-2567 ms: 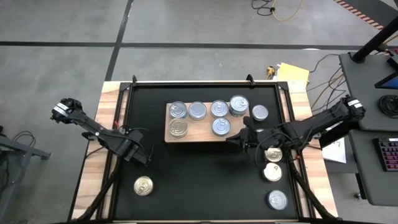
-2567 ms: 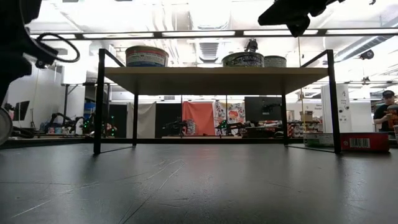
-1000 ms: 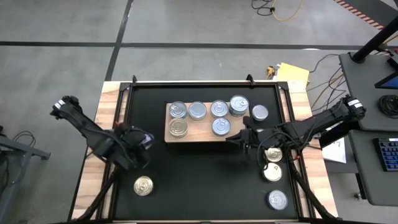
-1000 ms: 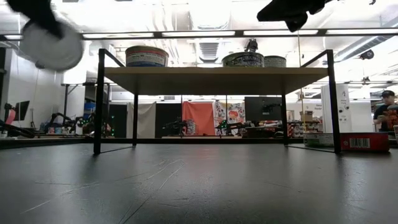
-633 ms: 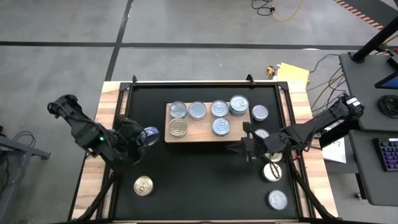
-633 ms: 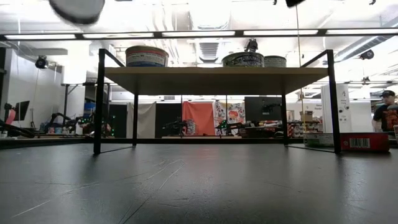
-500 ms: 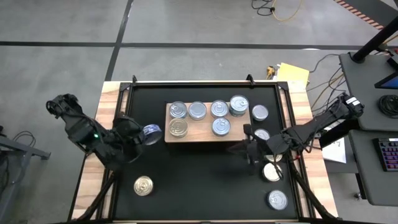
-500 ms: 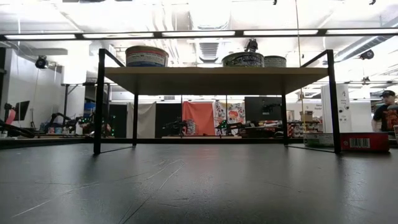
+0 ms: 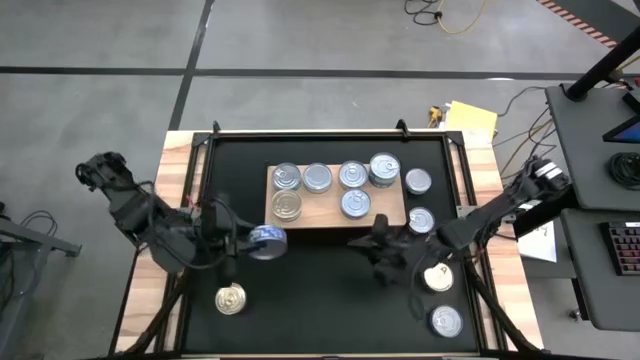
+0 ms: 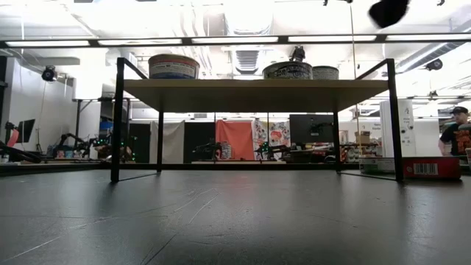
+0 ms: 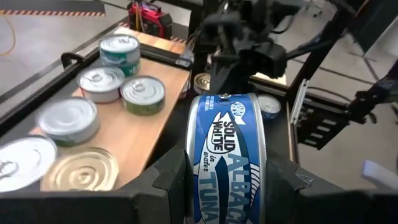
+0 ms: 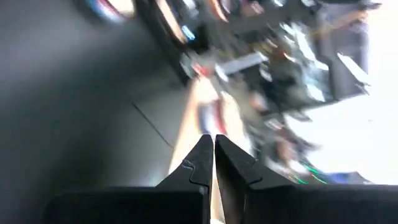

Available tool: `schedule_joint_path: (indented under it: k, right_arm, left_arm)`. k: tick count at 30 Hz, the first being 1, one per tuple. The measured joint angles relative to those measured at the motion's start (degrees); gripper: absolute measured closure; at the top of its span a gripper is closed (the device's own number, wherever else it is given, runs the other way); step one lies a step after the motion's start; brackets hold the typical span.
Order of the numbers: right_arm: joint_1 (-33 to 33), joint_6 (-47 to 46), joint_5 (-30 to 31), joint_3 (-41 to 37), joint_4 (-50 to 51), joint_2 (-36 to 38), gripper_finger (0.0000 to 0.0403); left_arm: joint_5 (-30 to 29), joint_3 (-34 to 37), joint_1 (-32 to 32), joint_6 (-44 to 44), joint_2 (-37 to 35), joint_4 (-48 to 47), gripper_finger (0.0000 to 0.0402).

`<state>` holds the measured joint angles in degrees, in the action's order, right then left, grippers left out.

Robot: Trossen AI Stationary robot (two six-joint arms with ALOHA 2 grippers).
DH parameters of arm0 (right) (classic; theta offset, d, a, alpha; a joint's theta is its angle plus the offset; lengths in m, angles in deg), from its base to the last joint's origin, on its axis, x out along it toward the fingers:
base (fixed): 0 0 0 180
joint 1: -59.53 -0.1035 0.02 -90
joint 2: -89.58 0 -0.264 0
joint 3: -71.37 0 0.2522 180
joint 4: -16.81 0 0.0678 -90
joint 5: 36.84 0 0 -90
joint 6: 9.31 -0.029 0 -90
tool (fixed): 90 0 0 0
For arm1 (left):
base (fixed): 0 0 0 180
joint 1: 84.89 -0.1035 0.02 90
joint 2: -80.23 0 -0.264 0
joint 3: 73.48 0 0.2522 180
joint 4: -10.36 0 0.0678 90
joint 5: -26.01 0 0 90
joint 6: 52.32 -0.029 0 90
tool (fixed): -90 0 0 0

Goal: Stack canned seafood by type on shelf
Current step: Put the dark blue tuna can on the shelf

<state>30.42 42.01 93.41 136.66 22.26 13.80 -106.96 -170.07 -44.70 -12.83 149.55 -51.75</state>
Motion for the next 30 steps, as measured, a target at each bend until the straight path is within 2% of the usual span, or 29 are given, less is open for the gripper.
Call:
schedule_joint_path:
  k: [3,6,14,18,20,23,30]
  right_arm:
    - [-2.13,3.64,12.31,3.41,-1.45,-4.91,0.0393]
    - [-4.47,6.69,18.46,6.15,-1.44,-8.01,0.0393]
    - [-11.78,8.38,19.99,9.65,-1.42,-9.97,0.0393]
    - [-15.81,10.09,19.81,11.11,-1.34,-10.8,0.0393]
    - [-17.13,10.73,19.81,12.12,-1.34,-11.86,0.0393]
    - [-17.64,13.03,19.93,14.43,-1.02,-14.65,0.0393]
    - [-17.39,26.68,20.07,22.09,-0.99,-22.41,0.0365]
  left_arm:
    - [0.01,5.81,-0.08,1.16,-0.04,6.34,0.0281]
    - [0.03,12.42,0.06,-0.12,-0.13,17.45,0.0281]
    - [2.48,33.62,0.14,-4.05,0.18,61.32,0.0281]
    - [3.42,42.5,0.24,-3.71,3.36,87.52,0.0281]
    - [3.53,45.07,0.27,-1.86,5.69,96.64,0.0281]
    - [3.65,46.55,0.27,1.28,8.47,103.26,0.0281]
    - [4.96,44.77,0.7,5.58,12.1,103.7,0.0281]
